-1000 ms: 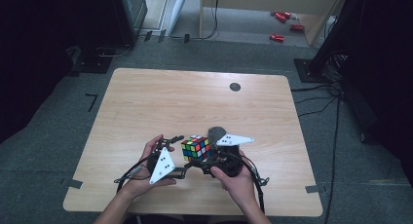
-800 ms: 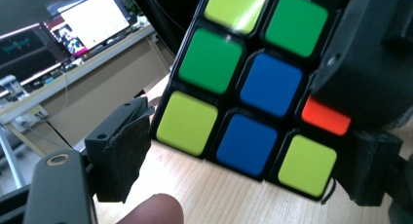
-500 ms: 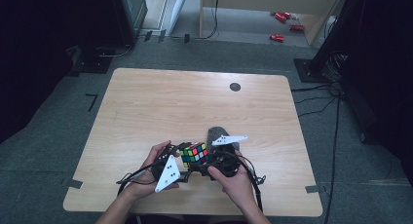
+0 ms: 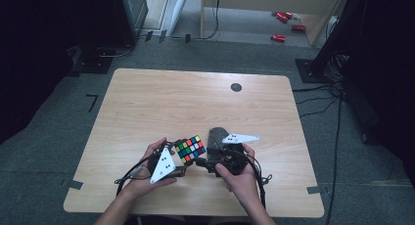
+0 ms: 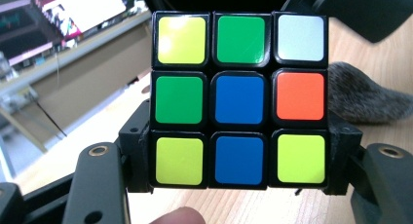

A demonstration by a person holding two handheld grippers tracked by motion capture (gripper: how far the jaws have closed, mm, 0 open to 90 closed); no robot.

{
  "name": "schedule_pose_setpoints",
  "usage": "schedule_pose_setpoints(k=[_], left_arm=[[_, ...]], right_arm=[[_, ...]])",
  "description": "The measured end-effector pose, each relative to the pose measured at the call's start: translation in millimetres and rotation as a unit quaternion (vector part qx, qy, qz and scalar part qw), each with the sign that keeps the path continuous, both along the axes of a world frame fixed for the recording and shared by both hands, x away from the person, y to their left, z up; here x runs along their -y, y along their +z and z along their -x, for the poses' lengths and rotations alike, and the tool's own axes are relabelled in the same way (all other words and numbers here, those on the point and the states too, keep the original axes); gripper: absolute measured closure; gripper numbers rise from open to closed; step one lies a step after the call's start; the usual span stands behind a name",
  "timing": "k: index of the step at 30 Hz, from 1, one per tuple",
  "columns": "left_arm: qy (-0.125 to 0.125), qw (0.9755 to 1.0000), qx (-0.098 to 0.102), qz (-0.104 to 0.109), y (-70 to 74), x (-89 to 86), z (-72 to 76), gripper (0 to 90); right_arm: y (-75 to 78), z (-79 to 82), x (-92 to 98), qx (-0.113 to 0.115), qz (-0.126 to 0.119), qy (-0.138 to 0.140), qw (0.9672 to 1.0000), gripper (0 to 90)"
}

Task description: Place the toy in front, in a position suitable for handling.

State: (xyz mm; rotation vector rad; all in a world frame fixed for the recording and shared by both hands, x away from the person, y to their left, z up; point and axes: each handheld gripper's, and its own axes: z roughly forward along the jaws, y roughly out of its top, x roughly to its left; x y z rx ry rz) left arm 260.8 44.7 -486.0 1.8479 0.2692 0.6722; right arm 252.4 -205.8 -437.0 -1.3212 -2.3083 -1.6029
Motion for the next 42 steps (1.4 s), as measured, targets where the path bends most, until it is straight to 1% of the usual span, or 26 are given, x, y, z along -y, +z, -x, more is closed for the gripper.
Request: schedule_pose_setpoints(k=[2,3,4,6,7,8,9,12,13,14,16,18,20,22,23,24,25,26,28,30,31,33,36,39,40,42], left_arm=[[0.004,0.9993,-0.032,0.017,2.7,-3.9,-4.1,34.6],[0.000,0.9987,-0.044,0.026,3.6,-5.9,-5.8,34.6],[-0.001,0.9982,-0.052,0.029,4.6,-7.8,-7.0,34.7],[0.001,0.9964,-0.074,0.041,6.6,-11.4,-9.2,34.7],[0.002,0.9953,-0.086,0.045,7.7,-13.1,-10.3,34.7],[0.000,0.9941,-0.096,0.050,8.5,-15.1,-11.2,34.7],[-0.010,0.9926,-0.108,0.056,9.4,-17.5,-12.2,34.7],[-0.031,0.9874,-0.140,0.066,12.1,-22.5,-14.5,34.8],[-0.029,0.9867,-0.145,0.067,12.6,-22.9,-14.9,34.8],[-0.025,0.9869,-0.145,0.066,12.8,-23.0,-15.2,34.8],[-0.019,0.9870,-0.149,0.058,13.0,-23.4,-15.3,34.9],[-0.014,0.9871,-0.151,0.051,12.7,-23.0,-15.0,34.9],[-0.011,0.9855,-0.161,0.053,12.6,-22.6,-15.8,34.9],[0.007,0.9846,-0.167,0.051,13.0,-21.7,-16.4,34.9],[0.014,0.9840,-0.171,0.049,13.0,-22.0,-16.7,34.9],[0.017,0.9828,-0.177,0.050,13.1,-22.3,-17.0,34.9],[0.021,0.9820,-0.182,0.048,13.1,-22.4,-17.3,34.9],[0.024,0.9817,-0.183,0.045,13.0,-22.8,-17.7,34.9],[0.024,0.9804,-0.190,0.047,12.0,-23.5,-18.8,34.9],[0.027,0.9798,-0.193,0.046,11.0,-23.5,-19.4,34.8],[0.026,0.9799,-0.192,0.046,10.8,-23.7,-19.4,34.9],[0.031,0.9803,-0.190,0.043,11.1,-23.7,-19.3,34.9],[0.032,0.9815,-0.184,0.042,11.5,-23.9,-18.9,34.9],[0.042,0.9836,-0.174,0.022,11.2,-20.5,-17.5,34.9],[0.047,0.9844,-0.170,0.010,11.0,-18.5,-16.8,34.9],[0.052,0.9847,-0.166,-0.011,10.4,-13.1,-15.0,34.9]], right_arm=[[2.2,2.0,2.4,0.040,0.016,-0.022,0.9988,28.3],[2.8,2.7,3.6,0.059,0.030,-0.037,0.9971,27.6],[2.2,3.1,5.2,0.082,0.048,-0.049,0.9943,27.5],[-1.2,2.2,8.4,0.115,0.091,-0.076,0.9863,25.6],[-7.9,-1.1,12.4,0.126,0.122,-0.100,0.9793,24.8],[-7.9,-1.1,12.4,0.126,0.122,-0.100,0.9793,24.8],[-12.5,-3.4,14.9,0.126,0.132,-0.109,0.9773,24.8],[-28.3,-10.0,18.1,0.108,0.188,-0.117,0.9693,25.8],[-33.6,-11.8,18.2,0.101,0.202,-0.117,0.9672,25.8],[-38.1,-13.2,18.3,0.094,0.208,-0.118,0.9663,26.0],[-45.1,-15.8,18.1,0.082,0.212,-0.118,0.9665,26.6],[-51.3,-16.8,16.5,0.076,0.227,-0.122,0.9633,29.6],[-57.3,-17.2,14.2,0.072,0.245,-0.125,0.9588,30.8],[-63.3,-18.2,11.7,0.066,0.261,-0.130,0.9543,34.5],[-68.8,-19.4,9.1,0.059,0.280,-0.138,0.9482,41.2],[-68.8,-19.4,9.1,0.059,0.280,-0.138,0.9482,41.2],[-70.4,-19.6,8.6,0.060,0.283,-0.138,0.9473,46.2],[-70.7,-19.1,8.6,0.059,0.280,-0.136,0.9485,53.1],[-70.3,-18.5,8.6,0.063,0.281,-0.128,0.9491,61.9],[-68.5,-17.6,9.5,0.067,0.283,-0.117,0.9495,67.6],[-67.1,-17.1,10.5,0.067,0.277,-0.113,0.9519,69.5],[-62.3,-15.2,12.9,0.077,0.254,-0.108,0.9580,71.7],[-48.4,-9.5,13.3,0.100,0.223,-0.106,0.9639,72.8],[-30.2,-0.9,12.0,0.134,0.177,-0.101,0.9697,72.8],[-23.7,2.6,10.8,0.148,0.166,-0.098,0.9701,72.8],[-11.1,10.2,6.6,0.175,0.150,-0.092,0.9687,72.7]])
